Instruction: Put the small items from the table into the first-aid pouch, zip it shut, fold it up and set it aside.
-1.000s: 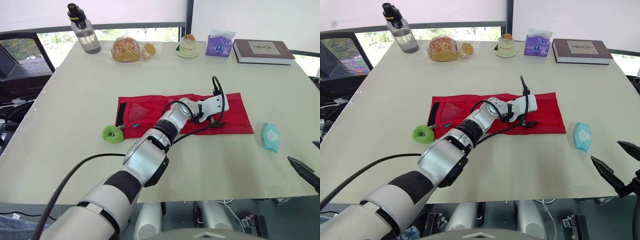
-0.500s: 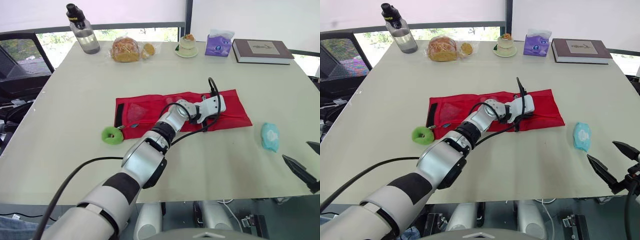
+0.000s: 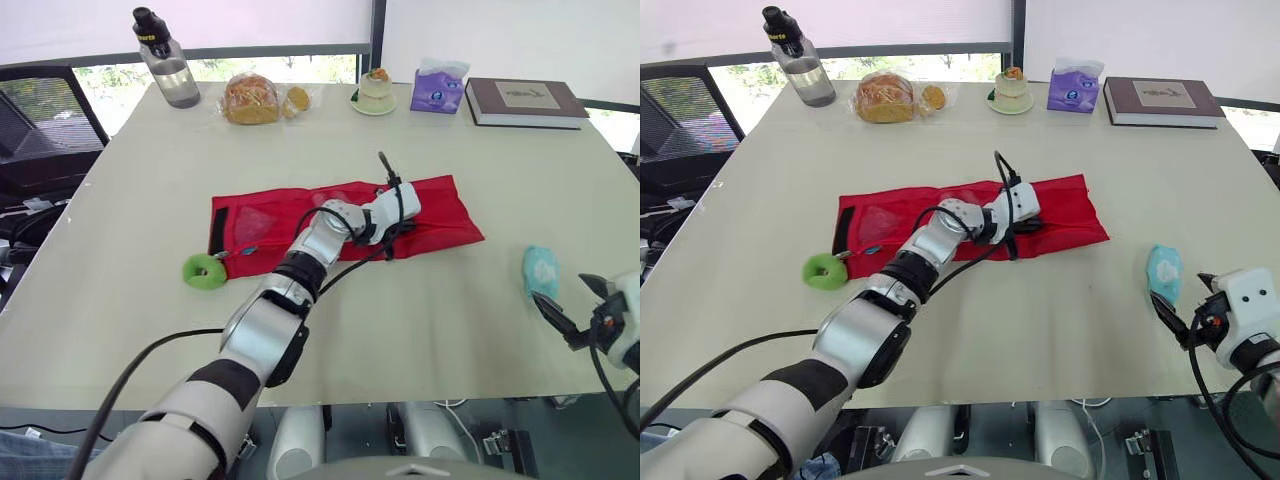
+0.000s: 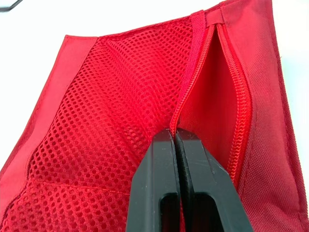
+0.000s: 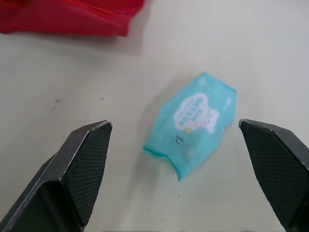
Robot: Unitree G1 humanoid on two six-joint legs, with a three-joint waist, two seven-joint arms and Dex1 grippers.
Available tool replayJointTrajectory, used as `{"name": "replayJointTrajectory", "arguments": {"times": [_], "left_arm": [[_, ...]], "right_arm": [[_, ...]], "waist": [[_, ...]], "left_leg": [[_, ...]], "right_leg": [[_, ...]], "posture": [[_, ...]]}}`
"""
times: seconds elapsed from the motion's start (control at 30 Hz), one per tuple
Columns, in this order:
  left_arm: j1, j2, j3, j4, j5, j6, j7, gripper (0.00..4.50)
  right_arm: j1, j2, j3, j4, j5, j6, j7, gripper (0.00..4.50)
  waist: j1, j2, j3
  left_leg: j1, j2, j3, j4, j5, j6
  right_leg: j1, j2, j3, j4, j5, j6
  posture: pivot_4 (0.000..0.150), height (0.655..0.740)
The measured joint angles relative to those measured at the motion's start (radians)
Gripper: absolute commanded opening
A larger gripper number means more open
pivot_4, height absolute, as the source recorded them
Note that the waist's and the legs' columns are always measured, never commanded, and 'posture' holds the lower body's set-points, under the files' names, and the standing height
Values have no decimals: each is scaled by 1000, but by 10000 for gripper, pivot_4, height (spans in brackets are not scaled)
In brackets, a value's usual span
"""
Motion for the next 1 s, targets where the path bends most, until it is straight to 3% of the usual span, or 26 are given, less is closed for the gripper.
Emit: {"name": "replayJointTrajectory", "arguments": {"times": [0.27, 0.57, 0.6, 0.77, 0.9, 1.0], "left_arm": [[150, 59, 3, -308, -51, 180, -40, 248], [208, 97, 7, -478, -100, 318, -41, 248], [215, 106, 7, -488, -106, 325, -41, 0], [225, 122, 5, -520, -113, 340, -44, 0], [225, 122, -1, -546, -130, 345, -49, 0], [225, 123, -1, -549, -138, 348, -48, 0]], "right_arm": [[-146, 67, 47, 38, 14, 205, -138, 45000], [-232, 105, 90, 99, -2, 271, -197, 45000], [-233, 105, 90, 109, -12, 271, -202, 39998], [-234, 103, 90, 128, -37, 269, -211, 23113], [-234, 83, 91, 123, -51, 262, -199, 3141], [-214, 50, 90, 110, -52, 253, -158, 2022]], "waist": [[2, 1, -1], [4, 1, -1], [3, 1, -1], [3, 1, -1], [3, 1, -1], [4, 1, -1]], "left_leg": [[0, 0, 0, 0, 0, 0], [0, 0, 0, 1, 0, 0], [1, 0, 0, 0, 0, 0], [0, 0, 0, 1, 0, 0], [1, 0, 0, 1, 0, 0], [0, 0, 0, 1, 0, 0]], "right_leg": [[0, 0, 0, 1, 1, -2], [0, 0, 1, 1, 2, -2], [0, 0, 1, 1, 2, -2], [0, 0, 1, 1, 1, -2], [0, 0, 1, 1, 1, -1], [0, 1, 2, 1, 0, 0]], "posture": [[1500, 7400], [1500, 7400], [1500, 7400], [1500, 7400], [1500, 7400], [1500, 7400]]}}
